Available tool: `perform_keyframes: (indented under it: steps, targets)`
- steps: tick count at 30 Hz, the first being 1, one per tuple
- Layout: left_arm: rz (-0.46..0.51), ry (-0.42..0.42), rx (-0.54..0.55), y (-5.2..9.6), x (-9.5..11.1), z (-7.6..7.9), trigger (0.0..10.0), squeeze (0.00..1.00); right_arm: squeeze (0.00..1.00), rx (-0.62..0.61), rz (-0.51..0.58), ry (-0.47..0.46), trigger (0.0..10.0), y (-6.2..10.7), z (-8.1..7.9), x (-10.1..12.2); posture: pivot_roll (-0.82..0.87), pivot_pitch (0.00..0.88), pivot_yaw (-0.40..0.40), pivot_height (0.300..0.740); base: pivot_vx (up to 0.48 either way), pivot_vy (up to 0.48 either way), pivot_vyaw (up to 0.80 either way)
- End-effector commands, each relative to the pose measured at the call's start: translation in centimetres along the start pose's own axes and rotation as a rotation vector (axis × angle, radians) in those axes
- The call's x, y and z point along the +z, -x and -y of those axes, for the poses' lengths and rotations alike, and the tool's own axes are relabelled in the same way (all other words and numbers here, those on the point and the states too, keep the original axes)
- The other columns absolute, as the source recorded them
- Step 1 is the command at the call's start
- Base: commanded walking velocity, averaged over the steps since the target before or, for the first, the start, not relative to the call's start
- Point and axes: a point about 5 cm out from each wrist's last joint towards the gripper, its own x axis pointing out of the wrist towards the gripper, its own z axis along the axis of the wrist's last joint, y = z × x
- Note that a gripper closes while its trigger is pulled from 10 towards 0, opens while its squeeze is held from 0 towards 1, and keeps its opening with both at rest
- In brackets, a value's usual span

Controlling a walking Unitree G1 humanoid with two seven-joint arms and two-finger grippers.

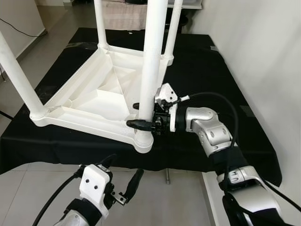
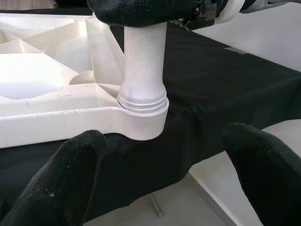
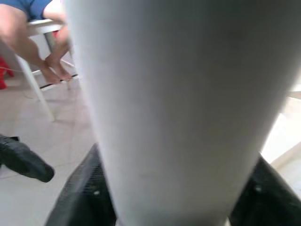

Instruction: Building children table

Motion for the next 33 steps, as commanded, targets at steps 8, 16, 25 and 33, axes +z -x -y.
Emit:
perform_keyframes:
  steps: [8,16,25,33]
  targets:
    - [-0.006,0.01,-0.005,0.1,0.1,0.1,10.0,0.0,0.0,-0.251,0.03,-0.033,0.0,1.5,0.1,-1.2,0.01,0.204,-0.113,0.74,0.0,0.0,0.0]
    - [-0.013,-0.003,-0.003,0.1,0.1,-0.6,10.0,0.0,0.0,-0.957,-0.138,-0.111,0.0,1.3,-4.5,-5.3,0.03,0.204,-0.088,0.74,0.0,0.0,0.0]
    - [-0.019,-0.006,-0.004,0.0,-0.1,-0.8,10.0,0.0,0.0,-0.85,-0.043,-0.168,10.0,-1.6,-4.3,-4.4,0.03,0.184,-0.085,0.74,0.0,0.0,0.0]
    - [-0.014,-0.008,0.008,-0.1,-0.1,-0.7,10.0,0.0,1.0,-0.468,0.091,-0.145,10.0,-2.5,-3.3,-1.9,0.04,0.175,-0.097,0.74,0.0,0.0,0.0]
